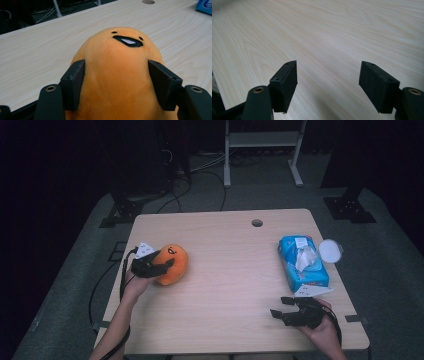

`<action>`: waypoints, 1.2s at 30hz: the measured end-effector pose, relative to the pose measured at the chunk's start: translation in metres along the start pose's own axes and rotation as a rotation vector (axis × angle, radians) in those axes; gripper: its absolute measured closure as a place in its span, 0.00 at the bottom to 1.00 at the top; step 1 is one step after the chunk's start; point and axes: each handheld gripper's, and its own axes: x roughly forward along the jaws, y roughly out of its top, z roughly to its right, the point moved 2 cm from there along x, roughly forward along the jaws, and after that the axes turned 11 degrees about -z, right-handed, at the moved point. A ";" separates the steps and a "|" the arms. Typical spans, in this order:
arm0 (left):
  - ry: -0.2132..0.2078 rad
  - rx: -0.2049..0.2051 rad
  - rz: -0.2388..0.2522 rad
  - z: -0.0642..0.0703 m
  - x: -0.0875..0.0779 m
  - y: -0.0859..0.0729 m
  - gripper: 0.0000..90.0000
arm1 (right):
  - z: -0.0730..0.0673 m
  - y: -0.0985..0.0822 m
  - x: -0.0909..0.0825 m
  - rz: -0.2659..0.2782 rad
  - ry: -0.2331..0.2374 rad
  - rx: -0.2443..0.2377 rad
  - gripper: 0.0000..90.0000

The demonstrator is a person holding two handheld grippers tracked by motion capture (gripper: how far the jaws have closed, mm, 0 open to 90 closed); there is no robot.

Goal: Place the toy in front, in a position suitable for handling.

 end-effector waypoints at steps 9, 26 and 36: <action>-0.015 -0.011 -0.033 0.000 -0.006 0.009 0.48 | 0.002 0.000 -0.003 0.012 -0.015 -0.009 0.33; -0.120 -0.023 0.091 0.010 -0.037 0.036 0.54 | 0.005 0.000 -0.009 0.033 -0.026 0.000 0.33; -0.260 0.141 0.132 0.077 -0.042 0.065 0.54 | 0.006 -0.001 -0.010 0.034 -0.033 -0.001 0.33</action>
